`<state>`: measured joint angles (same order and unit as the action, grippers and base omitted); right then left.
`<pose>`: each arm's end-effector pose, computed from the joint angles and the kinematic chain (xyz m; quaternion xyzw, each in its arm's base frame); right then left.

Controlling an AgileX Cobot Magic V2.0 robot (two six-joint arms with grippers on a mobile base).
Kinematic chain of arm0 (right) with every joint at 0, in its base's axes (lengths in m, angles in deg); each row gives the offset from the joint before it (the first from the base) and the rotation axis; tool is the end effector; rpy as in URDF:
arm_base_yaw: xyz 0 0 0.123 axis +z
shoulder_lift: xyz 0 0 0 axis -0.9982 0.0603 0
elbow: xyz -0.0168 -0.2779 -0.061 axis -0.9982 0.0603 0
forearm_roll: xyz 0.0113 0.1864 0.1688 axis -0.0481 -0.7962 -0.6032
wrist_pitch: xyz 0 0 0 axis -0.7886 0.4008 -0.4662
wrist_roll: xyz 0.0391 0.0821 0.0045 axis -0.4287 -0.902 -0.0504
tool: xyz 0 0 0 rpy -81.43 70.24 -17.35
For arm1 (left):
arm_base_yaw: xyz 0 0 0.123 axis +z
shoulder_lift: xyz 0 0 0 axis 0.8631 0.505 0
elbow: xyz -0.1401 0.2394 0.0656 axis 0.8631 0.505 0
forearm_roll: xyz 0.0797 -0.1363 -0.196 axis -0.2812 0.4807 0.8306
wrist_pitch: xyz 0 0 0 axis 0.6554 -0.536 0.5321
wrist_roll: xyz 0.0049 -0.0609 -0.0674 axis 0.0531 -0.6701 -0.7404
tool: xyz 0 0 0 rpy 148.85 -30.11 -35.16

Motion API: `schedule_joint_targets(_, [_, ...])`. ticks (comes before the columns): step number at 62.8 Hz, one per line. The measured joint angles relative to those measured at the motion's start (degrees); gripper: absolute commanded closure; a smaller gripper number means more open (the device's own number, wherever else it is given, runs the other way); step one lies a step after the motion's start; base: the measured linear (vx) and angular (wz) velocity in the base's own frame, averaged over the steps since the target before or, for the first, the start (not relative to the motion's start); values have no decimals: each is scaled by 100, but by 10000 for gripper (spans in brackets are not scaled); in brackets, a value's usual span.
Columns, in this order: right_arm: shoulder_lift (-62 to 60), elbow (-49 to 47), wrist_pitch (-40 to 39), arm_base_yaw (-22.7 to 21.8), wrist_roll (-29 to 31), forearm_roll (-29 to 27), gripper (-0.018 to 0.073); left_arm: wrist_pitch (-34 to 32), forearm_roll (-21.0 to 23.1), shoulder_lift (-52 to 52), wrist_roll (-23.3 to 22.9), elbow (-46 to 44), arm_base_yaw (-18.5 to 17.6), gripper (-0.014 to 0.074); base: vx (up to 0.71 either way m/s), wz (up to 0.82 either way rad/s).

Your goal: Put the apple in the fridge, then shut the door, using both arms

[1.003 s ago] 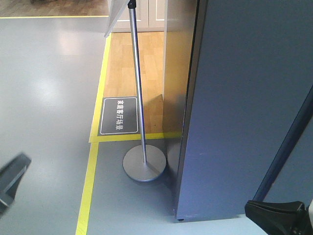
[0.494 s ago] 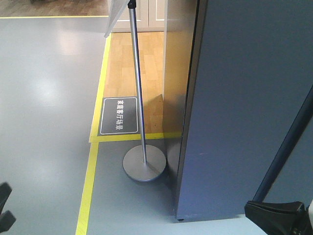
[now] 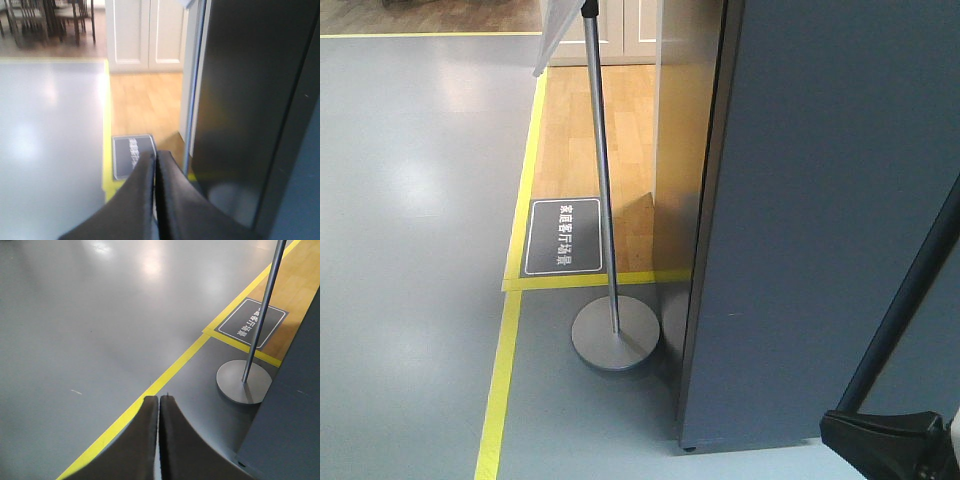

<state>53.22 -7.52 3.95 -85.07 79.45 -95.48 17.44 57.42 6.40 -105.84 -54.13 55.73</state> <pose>0.0945 0.0568 0.2525 -0.3012 0.7972 0.2022 0.4825 0.0728 -0.0052 0.1913 -0.0030 0.7550 -0.0488 0.6539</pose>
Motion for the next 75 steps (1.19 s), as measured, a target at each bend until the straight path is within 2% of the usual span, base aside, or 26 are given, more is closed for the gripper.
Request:
schedule_joint_targets(7, [0,0,0,0,0,0,563,359,0,-528,119,0,95,603,0,0])
schedule_joint_targets(14, [0,0,0,0,0,0,563,655,7,-996,149,0,366,603,0,0])
schedule_joint_targets(22, [0,0,0,0,0,0,563,715,116,-1235,164,0,627,603,0,0])
schedule_joint_targets(30, [0,0,0,0,0,0,563,676,794,-1254,486,0,799,603,0,0])
schedule_joint_targets(44, [0,0,0,0,0,0,563,676,2087,-1254,1990,0,1019,603,0,0])
schedule_joint_targets(50, [0,0,0,0,0,0,563,676,2324,-1254,2279,0,1100,603,0,0])
schedule_joint_targets(58, [0,0,0,0,0,0,563,687,2228,-1254,2316,0,1126,603,0,0])
schedule_joint_targets(75, [0,0,0,0,0,0,563,730,2092,-1254,1860,0,1126,603,0,0])
